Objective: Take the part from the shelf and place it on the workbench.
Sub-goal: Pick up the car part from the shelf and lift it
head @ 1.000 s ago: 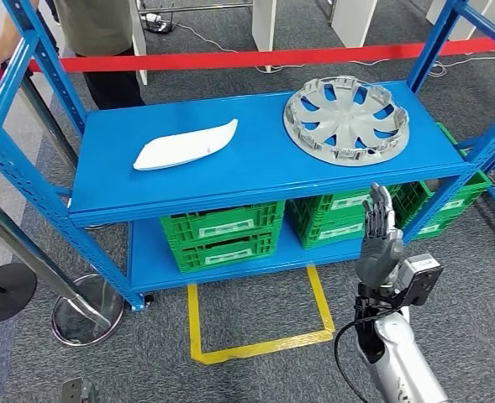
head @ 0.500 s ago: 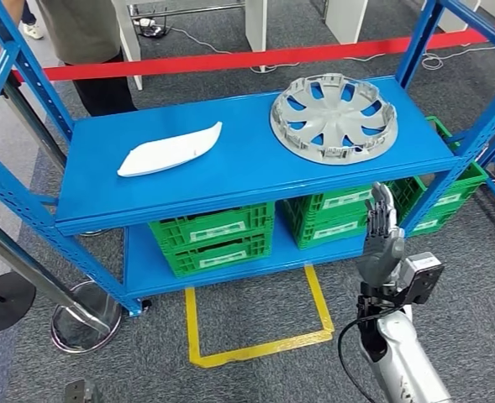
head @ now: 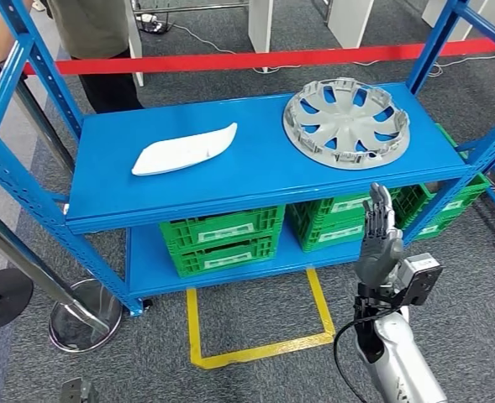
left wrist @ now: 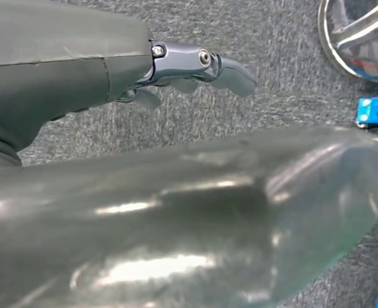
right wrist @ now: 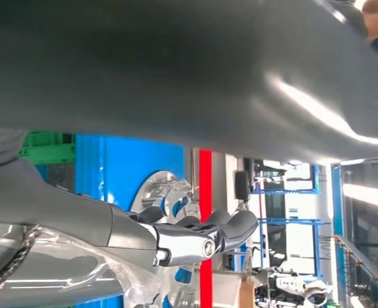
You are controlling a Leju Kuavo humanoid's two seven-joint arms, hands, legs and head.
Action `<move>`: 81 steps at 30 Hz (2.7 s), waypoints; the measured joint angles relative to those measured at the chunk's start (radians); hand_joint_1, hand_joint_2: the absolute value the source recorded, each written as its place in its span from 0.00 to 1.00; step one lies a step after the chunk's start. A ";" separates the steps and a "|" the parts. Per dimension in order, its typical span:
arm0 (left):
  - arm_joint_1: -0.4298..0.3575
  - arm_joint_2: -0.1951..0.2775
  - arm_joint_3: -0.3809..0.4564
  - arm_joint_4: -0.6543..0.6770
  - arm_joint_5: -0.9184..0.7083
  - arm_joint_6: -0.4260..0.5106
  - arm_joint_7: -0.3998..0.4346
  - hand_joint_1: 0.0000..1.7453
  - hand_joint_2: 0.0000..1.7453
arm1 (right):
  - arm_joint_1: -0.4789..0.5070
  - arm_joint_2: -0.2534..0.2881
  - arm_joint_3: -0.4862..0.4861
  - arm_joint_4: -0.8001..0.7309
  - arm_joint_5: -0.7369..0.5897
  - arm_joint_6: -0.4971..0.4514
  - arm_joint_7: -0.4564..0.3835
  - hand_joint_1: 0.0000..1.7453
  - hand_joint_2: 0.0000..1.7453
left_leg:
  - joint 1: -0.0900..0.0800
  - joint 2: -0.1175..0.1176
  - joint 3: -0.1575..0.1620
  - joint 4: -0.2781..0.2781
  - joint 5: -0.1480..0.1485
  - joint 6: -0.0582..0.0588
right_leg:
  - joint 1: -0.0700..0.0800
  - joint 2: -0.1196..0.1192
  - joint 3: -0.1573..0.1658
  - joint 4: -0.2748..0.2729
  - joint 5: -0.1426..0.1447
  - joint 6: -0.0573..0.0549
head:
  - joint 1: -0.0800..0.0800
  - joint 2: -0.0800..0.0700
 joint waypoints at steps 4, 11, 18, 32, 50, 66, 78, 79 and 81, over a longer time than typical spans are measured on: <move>0.000 -0.001 0.000 0.000 0.000 0.000 0.000 0.00 0.00 | -0.002 0.000 0.000 0.000 0.000 0.000 0.000 0.00 0.00 | -0.006 0.000 -0.001 0.005 -0.004 -0.016 | 0.005 -0.002 0.068 -0.130 0.034 -0.012 | -0.002 0.000; 0.001 0.000 0.000 0.000 0.000 0.001 0.000 0.00 0.00 | -0.002 0.001 -0.001 -0.001 0.001 0.000 0.000 0.00 0.00 | 0.002 0.000 -0.111 0.259 -0.134 -0.048 | -0.003 -0.003 0.080 -0.141 0.033 -0.041 | -0.008 0.000; 0.000 0.001 0.000 0.000 0.000 0.001 0.000 0.00 0.00 | -0.002 0.001 -0.001 -0.001 0.001 0.000 0.000 0.00 0.00 | 0.000 -0.001 -0.012 0.018 0.008 -0.034 | 0.002 0.002 0.088 -0.137 0.022 -0.025 | -0.008 0.000; -0.001 0.001 0.000 0.000 0.000 0.004 0.002 0.00 0.00 | -0.006 0.003 0.000 0.002 0.001 0.010 0.000 0.00 0.00 | -0.001 -0.001 0.005 -0.001 -0.006 -0.012 | -0.001 -0.005 0.041 -0.084 0.032 0.003 | -0.004 0.000; -0.002 0.027 0.000 0.000 0.009 0.008 0.012 0.00 0.00 | -0.025 0.022 0.011 0.034 0.008 0.025 0.001 0.00 0.00 | -0.007 -0.001 -0.034 0.022 0.018 -0.019 | 0.005 -0.001 0.103 -0.132 -0.003 -0.023 | -0.006 0.000; -0.005 0.027 0.000 0.000 0.010 0.007 0.012 0.00 0.00 | -0.026 0.022 0.018 0.046 0.011 0.035 0.001 0.00 0.00 | -0.001 -0.003 0.021 0.005 -0.028 -0.030 | -0.002 -0.003 0.047 -0.114 0.039 -0.015 | -0.001 0.000; -0.002 0.028 -0.001 0.000 0.009 0.008 0.012 0.00 0.00 | -0.027 0.024 0.017 0.046 0.011 0.035 0.000 0.00 0.00 | -0.002 -0.001 -0.046 0.064 0.023 -0.029 | 0.002 0.000 0.105 -0.121 -0.003 -0.035 | -0.008 0.000; -0.003 0.028 -0.001 0.000 0.009 0.008 0.012 0.00 0.00 | -0.027 0.024 0.017 0.046 0.011 0.035 0.000 0.00 0.00 | -0.004 -0.001 -0.036 0.041 0.022 -0.024 | 0.002 0.000 0.104 -0.121 -0.005 -0.031 | -0.008 0.000; -0.004 0.029 -0.001 0.000 0.009 0.009 0.012 0.00 0.00 | -0.028 0.024 0.017 0.046 0.012 0.036 0.000 0.00 0.00 | -0.005 -0.001 -0.029 0.023 0.010 -0.018 | 0.003 0.000 0.103 -0.125 -0.007 -0.020 | -0.008 0.000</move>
